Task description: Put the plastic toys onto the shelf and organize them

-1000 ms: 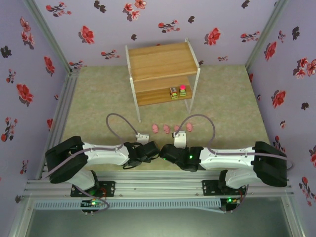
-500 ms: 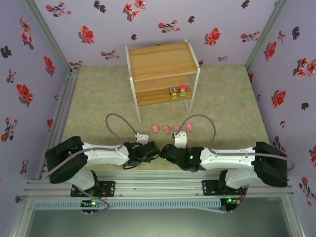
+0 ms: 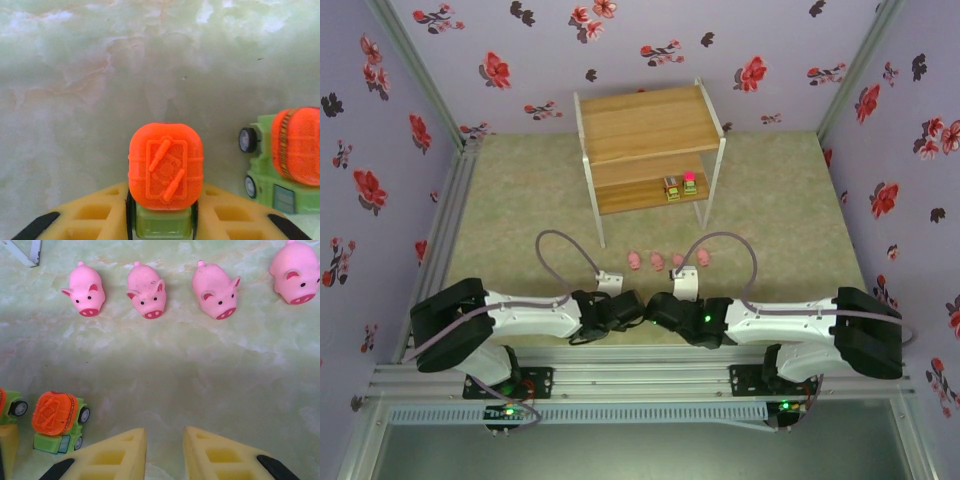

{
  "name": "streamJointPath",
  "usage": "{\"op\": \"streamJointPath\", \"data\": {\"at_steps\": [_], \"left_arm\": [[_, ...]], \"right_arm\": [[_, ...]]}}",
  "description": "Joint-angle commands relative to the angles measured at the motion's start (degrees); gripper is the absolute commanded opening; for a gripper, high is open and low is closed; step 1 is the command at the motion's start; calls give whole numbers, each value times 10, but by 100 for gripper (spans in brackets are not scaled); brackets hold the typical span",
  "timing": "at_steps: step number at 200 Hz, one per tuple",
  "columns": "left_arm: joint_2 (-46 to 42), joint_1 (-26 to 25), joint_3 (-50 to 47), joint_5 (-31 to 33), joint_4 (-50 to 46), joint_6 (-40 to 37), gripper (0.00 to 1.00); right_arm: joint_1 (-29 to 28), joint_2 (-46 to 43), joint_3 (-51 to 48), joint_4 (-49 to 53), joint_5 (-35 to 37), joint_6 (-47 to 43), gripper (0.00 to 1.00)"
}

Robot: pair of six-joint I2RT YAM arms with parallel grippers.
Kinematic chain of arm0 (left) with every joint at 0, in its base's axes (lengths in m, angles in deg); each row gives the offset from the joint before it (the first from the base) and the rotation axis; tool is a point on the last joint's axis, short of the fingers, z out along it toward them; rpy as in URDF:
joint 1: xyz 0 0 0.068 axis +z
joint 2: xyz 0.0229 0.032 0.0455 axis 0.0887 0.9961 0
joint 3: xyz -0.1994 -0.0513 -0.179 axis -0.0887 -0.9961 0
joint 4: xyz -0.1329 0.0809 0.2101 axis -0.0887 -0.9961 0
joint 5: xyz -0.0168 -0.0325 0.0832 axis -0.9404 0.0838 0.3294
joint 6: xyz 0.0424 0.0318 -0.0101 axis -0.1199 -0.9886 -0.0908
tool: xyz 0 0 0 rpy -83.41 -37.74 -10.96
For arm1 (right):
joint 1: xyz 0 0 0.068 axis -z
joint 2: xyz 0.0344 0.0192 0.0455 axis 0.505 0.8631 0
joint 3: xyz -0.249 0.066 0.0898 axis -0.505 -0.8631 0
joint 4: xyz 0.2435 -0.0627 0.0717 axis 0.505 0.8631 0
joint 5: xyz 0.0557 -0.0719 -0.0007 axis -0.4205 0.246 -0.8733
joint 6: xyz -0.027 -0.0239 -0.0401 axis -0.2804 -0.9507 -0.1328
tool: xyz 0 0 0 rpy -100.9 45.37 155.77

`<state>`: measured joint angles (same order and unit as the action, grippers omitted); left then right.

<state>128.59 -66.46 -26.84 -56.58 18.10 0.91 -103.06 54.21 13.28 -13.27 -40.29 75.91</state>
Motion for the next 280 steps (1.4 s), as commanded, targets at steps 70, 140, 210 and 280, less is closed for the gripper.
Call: {"op": "streamJointPath", "data": {"at_steps": [70, 140, 210, 280], "left_arm": [[-32, -13, 65, 82, -62, -34, 26], [-45, 16, 123, 85, -64, -96, 26], [-13, 62, 204, 62, -55, -155, 26], [53, 96, 299, 36, -37, -186, 26]], "right_arm": [[5, -57, -27, 9, 34, -17, 26], [14, -150, -49, 27, 54, -74, 26], [24, -223, -57, 59, 57, -121, 26], [42, -250, -62, 61, 41, -168, 27]]}}
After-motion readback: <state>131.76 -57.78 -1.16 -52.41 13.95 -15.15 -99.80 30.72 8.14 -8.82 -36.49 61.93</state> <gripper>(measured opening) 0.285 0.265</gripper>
